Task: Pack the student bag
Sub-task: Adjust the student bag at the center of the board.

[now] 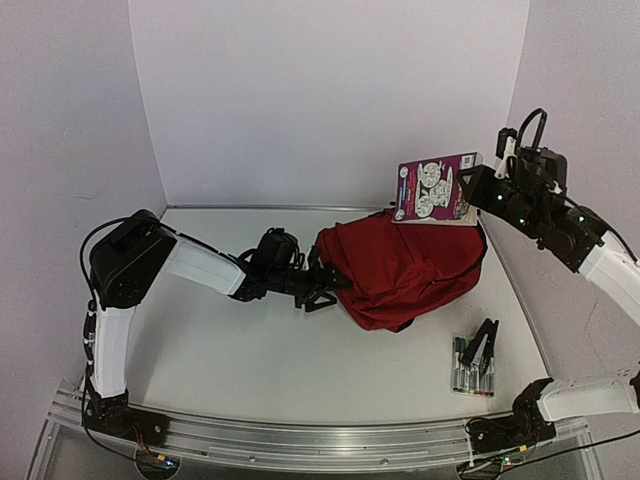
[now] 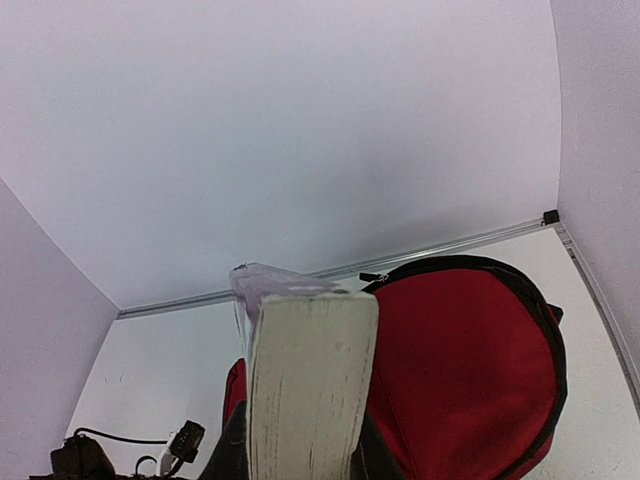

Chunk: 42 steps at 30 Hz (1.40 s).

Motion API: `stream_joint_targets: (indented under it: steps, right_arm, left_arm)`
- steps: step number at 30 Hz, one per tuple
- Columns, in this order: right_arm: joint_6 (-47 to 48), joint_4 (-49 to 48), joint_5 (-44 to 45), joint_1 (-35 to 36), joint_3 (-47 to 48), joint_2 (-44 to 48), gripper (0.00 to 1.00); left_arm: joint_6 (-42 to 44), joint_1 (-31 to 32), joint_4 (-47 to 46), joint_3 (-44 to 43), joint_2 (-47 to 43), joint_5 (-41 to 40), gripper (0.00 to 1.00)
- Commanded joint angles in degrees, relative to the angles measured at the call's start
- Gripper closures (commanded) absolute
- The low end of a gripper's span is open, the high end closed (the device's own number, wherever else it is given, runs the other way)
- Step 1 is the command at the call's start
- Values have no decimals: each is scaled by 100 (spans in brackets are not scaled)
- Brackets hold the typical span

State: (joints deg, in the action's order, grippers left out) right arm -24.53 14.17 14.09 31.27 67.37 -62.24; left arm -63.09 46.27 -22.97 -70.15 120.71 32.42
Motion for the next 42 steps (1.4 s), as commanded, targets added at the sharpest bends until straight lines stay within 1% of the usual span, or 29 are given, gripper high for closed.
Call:
stream_joint_targets:
  steps: [1,2,4,6,7,8,10,13,15,17,19,21,24,27,28,29,31,32,33,35,38,42]
  right_arm:
    - [-72,-644,86,7,59,217,100]
    - [-92,-644,73,6,45,207,100]
    - [-133,-644,29,4,9,198,100]
    - [-164,-644,5,7,-15,210,100]
    - [-171,-641,-1,9,-20,223,100]
    - [-174,-635,-6,8,-22,237,100]
    - [-173,-620,-13,5,-23,275,100]
    - [-181,-572,-75,7,22,331,100]
    - [-193,-545,-143,6,72,364,100]
    - [-218,-536,-200,3,110,379,100]
    - [-227,-530,-227,6,140,366,100]
    - [-236,-530,-252,5,146,343,100]
    - [-260,-530,-288,8,117,277,100]
    - [-325,-534,-302,4,17,224,100]
    - [-340,-531,-295,6,-8,211,100]
    - [-349,-530,-274,8,-37,198,100]
    - [-298,-523,-150,8,-64,175,100]
    - [-235,-504,-31,9,-74,155,100]
    - [-169,-458,139,9,-75,124,100]
    - [-44,-309,456,7,-33,31,100]
    - [4,-138,784,4,20,-94,100]
    - [-30,-108,832,7,5,-104,100]
  left_arm:
    - [-379,49,-386,-201,230,109,44]
    - [-418,60,-402,-239,265,107,50]
    - [-519,65,-428,-276,350,99,66]
    - [-633,63,-521,-182,371,41,88]
    - [-659,47,-560,-81,331,-33,95]
    - [-674,23,-591,28,273,-118,99]
    - [-674,-77,-667,446,18,-250,100]
    - [-640,-417,-772,1147,-473,-392,100]
    - [-529,-717,-717,1637,-875,-424,100]
    - [-322,-1078,-430,2091,-1346,-461,100]
    - [91,-1426,105,2379,-1819,-461,100]
    - [606,-1822,926,2425,-2330,-526,100]
    - [1352,-2291,2158,2413,-2933,-959,100]
    - [1812,-2678,2848,2444,-3391,-1255,100]
    - [1999,-2724,3022,2386,-3510,-1330,97]
    - [2236,-2737,3327,2256,-3597,-1480,83]
    - [2609,-2727,3911,1978,-3763,-1719,53]
    - [2865,-2688,4142,1785,-3892,-1864,41]
    - [3135,-2599,4374,1599,-4036,-2048,32]
    - [3622,-2145,4740,1238,-4274,-2513,27]
    - [4307,-1260,5120,687,-4465,-3091,20]
    - [4872,-95,5037,347,-4416,-2988,15]
